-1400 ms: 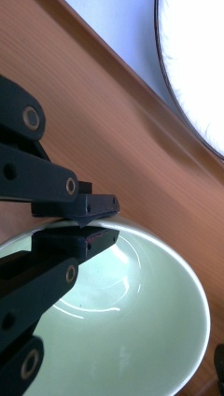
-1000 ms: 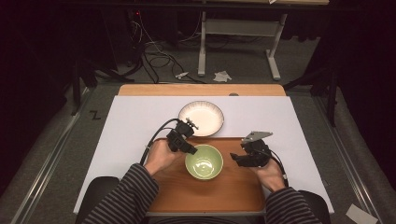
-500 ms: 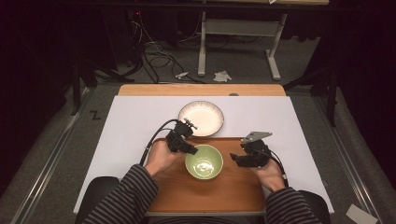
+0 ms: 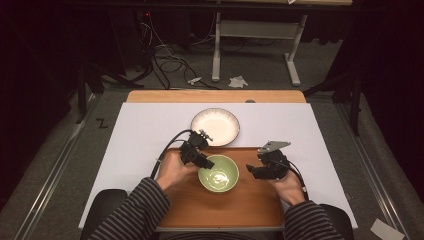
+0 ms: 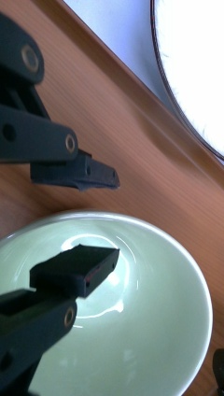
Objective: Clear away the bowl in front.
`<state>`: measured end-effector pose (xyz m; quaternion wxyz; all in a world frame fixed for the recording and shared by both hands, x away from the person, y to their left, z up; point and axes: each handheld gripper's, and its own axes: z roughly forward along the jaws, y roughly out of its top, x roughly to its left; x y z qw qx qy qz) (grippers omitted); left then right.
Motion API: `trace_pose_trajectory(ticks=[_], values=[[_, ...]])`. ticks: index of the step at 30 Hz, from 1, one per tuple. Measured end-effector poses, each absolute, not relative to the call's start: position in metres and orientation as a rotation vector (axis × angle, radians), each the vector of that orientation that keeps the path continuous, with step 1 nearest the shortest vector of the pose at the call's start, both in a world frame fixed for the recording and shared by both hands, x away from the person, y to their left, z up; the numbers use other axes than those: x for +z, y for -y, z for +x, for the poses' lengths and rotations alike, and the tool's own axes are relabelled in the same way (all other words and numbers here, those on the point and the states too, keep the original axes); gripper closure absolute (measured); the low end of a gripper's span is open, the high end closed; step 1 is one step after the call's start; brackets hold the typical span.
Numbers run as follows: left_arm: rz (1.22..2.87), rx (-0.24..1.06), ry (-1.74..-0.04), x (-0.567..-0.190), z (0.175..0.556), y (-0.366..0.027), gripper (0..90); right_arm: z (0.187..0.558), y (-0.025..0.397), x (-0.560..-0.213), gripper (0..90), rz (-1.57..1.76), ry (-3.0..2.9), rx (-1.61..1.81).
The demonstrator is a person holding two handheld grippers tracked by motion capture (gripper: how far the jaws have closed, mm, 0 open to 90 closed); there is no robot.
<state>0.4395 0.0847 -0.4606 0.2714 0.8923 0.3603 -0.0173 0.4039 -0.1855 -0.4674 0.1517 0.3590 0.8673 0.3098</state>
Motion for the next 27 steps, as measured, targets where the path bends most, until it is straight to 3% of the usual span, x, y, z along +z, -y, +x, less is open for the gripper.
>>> trace_pose_trajectory(ticks=[8, 27], values=[[2.368, -0.046, -0.978, -0.457, 0.439, -0.086, 48.0, 0.404, 0.186, -0.468, 41.3, 1.030, -2.490, 0.889], [2.314, -0.050, -0.973, -0.446, 0.437, -0.092, 43.7, 0.404, 0.186, -0.467, 41.4, 1.029, -2.485, 0.886]])
